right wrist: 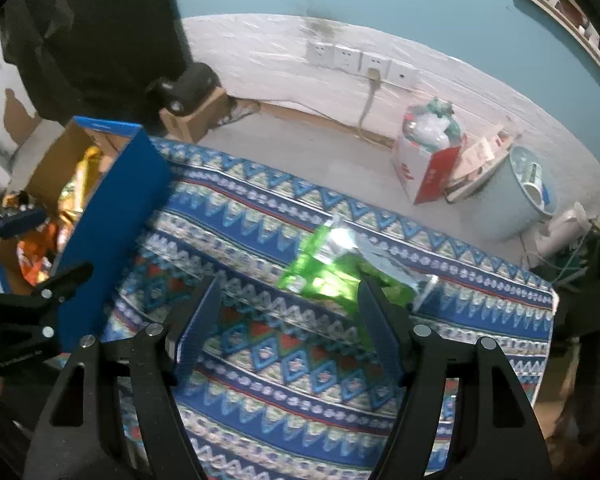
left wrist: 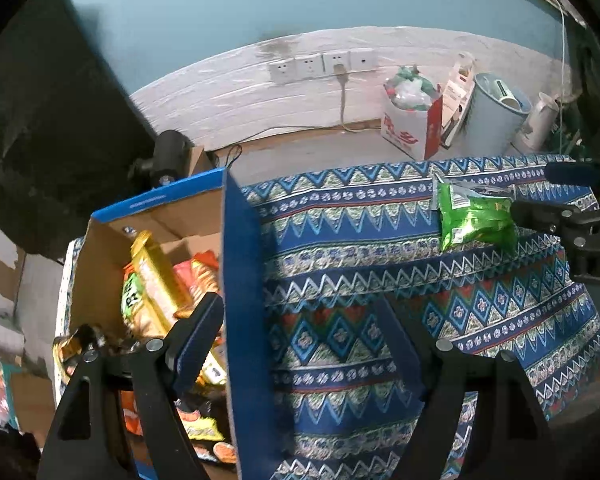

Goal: Organize snacks
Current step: 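Move both tools back over the green and silver bags on the tablecloth, then grasp the green bag with left tool while right tool grasps silver foil bag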

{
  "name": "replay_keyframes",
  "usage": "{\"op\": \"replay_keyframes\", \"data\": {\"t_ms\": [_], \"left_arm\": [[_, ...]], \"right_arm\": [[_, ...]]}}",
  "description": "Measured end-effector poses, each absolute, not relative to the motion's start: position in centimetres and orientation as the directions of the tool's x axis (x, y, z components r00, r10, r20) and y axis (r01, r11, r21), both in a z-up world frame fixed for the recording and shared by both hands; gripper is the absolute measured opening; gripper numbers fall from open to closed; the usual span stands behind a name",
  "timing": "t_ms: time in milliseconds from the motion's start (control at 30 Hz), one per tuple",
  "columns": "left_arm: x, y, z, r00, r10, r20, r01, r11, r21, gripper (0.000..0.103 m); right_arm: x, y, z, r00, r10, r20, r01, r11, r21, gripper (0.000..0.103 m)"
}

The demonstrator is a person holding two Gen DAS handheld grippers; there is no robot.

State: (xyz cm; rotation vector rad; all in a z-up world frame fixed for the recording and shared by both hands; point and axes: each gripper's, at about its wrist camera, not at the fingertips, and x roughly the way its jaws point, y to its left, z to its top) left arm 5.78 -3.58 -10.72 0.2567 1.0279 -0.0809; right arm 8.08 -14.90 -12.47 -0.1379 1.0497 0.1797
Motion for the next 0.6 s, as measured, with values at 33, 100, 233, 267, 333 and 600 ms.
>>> {"op": "replay_keyframes", "data": {"t_ms": [33,100,233,267,333,600], "left_arm": [[6.1,-4.0,-10.9,0.513,0.052,-0.857,0.190,0.967,0.172,0.080],[6.8,-4.6,-11.4,0.507,0.047,-0.861,0.195,0.966,0.168,0.080],[8.1,-5.7,-13.1,0.486,0.054,-0.872,0.198,0.965,0.171,0.080],[8.5,-5.9,-13.6,0.479,0.058,-0.876,0.199,0.965,0.172,0.080],[9.3,-6.3,-14.6,0.463,0.064,-0.884,0.198,0.965,0.174,0.080],[12.2,-7.8,-17.3,0.423,0.069,-0.904,0.195,0.967,0.165,0.080]], "right_arm": [[8.3,-15.3,-12.6,0.481,0.069,-0.874,-0.211,0.977,-0.039,0.070],[8.7,-16.0,-12.9,0.471,0.042,-0.881,-0.221,0.973,-0.072,0.070],[10.0,-17.5,-13.7,0.455,-0.005,-0.890,-0.256,0.957,-0.136,0.070],[10.7,-18.1,-14.2,0.450,-0.025,-0.893,-0.253,0.955,-0.154,0.070],[11.9,-18.9,-15.1,0.434,-0.055,-0.899,-0.245,0.953,-0.177,0.070],[15.5,-21.0,-19.3,0.382,-0.122,-0.916,-0.265,0.935,-0.234,0.070]]}}
